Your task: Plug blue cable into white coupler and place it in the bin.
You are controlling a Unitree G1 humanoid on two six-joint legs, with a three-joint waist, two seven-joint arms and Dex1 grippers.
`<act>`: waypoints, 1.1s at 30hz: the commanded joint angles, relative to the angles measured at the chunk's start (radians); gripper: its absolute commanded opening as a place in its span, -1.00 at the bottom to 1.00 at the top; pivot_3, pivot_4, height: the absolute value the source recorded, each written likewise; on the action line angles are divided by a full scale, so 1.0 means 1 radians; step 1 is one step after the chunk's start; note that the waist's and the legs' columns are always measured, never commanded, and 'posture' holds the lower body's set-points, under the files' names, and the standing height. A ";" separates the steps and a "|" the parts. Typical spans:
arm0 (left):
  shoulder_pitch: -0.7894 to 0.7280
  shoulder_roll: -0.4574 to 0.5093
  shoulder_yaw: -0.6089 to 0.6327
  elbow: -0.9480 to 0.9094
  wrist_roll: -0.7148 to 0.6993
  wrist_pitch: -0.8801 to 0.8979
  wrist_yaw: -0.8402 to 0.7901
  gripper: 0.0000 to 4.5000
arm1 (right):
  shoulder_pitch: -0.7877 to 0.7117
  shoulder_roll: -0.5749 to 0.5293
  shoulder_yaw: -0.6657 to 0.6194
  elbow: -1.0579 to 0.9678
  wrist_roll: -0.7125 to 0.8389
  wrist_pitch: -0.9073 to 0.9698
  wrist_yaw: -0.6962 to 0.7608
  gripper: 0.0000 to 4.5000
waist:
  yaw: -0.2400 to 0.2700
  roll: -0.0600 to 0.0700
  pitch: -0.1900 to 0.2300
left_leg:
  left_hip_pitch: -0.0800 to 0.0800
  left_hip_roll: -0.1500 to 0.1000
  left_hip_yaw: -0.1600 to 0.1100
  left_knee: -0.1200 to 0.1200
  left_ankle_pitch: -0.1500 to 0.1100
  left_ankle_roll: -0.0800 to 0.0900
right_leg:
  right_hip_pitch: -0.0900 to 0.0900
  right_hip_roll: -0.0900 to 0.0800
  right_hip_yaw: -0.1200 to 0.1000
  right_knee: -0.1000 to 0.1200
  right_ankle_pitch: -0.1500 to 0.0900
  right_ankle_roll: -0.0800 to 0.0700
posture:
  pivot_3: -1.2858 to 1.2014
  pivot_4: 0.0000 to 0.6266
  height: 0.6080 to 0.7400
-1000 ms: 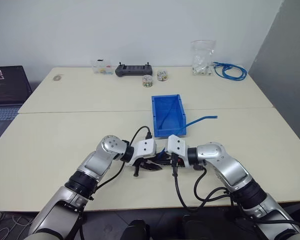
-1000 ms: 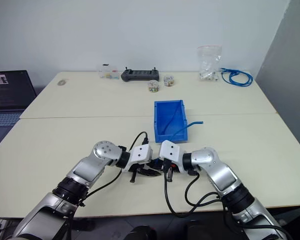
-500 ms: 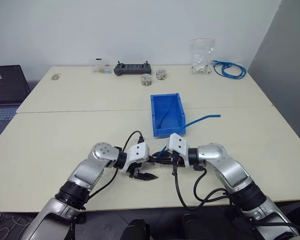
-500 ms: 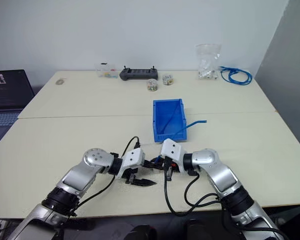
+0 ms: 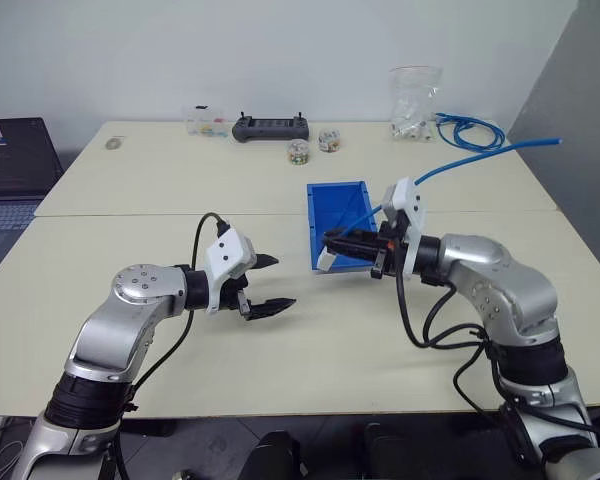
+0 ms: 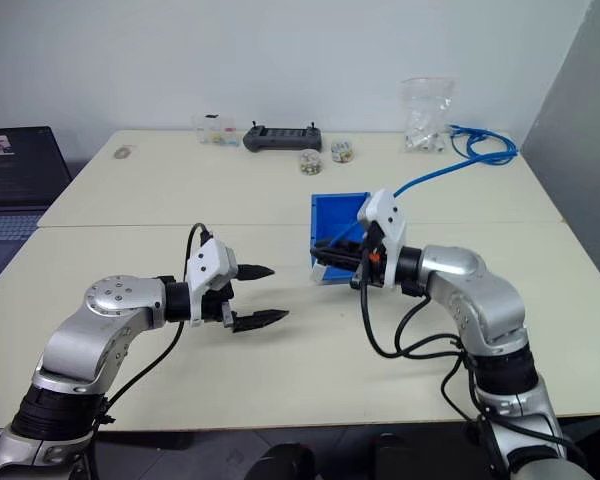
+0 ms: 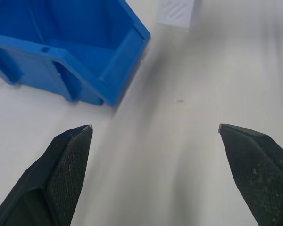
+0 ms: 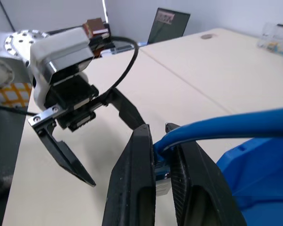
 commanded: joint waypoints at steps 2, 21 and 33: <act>-0.061 -0.003 0.025 -0.037 0.014 0.036 0.104 1.00 | -0.179 0.009 -0.011 0.223 -0.019 0.026 -0.042 -0.94 | -0.003 0.000 0.001 | 0.000 0.000 0.000 0.000 0.000 0.000 | 0.000 0.000 0.000 0.000 0.000 0.000 | 0.03 -0.52 1.00; -0.138 -0.045 -0.037 0.021 0.023 -0.001 0.164 1.00 | -0.687 0.002 0.118 1.104 -0.300 -0.221 0.135 0.74 | -0.004 0.000 0.003 | -0.030 -0.001 0.005 0.003 0.004 -0.006 | -0.031 -0.001 0.003 0.004 0.002 -0.003 | 0.03 -0.52 1.00; -0.125 -0.067 -0.010 0.078 0.031 -0.021 0.220 1.00 | -0.569 -0.281 0.128 1.048 -0.445 -0.528 0.250 1.00 | -0.001 0.000 0.003 | -0.030 -0.001 0.007 0.003 0.004 -0.006 | -0.031 -0.001 0.003 0.004 0.003 -0.003 | 0.03 -0.52 1.00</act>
